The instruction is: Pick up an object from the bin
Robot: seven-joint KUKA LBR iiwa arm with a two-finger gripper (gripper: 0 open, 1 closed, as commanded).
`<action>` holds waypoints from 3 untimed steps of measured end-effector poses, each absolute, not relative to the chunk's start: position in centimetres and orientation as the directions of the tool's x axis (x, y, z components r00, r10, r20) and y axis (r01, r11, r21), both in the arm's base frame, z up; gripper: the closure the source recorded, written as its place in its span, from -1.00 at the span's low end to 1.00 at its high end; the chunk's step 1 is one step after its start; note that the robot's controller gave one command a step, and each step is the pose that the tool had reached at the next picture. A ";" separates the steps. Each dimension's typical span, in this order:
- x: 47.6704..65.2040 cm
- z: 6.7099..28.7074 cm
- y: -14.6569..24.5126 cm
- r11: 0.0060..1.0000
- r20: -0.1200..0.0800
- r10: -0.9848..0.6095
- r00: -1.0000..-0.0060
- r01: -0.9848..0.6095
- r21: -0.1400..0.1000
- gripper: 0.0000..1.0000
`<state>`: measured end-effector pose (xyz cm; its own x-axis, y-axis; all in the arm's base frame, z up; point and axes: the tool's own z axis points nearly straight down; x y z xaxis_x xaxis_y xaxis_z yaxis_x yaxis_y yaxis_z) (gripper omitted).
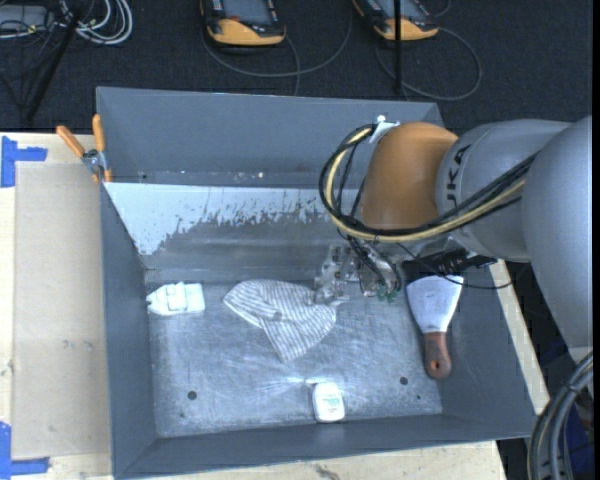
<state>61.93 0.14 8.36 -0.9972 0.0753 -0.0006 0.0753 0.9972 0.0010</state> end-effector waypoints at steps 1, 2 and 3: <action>61.8 13.4 0.0 0.997 0.001 0.073 -0.997 0.073 0.000 1.00; 61.9 17.8 0.2 0.998 0.000 0.067 -0.998 0.067 0.000 1.00; 60.7 23.8 -0.1 0.997 0.002 0.075 -0.997 0.075 0.001 1.00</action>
Offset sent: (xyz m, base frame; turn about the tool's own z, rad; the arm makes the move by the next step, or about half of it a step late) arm 0.0004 0.0019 0.1011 -0.0113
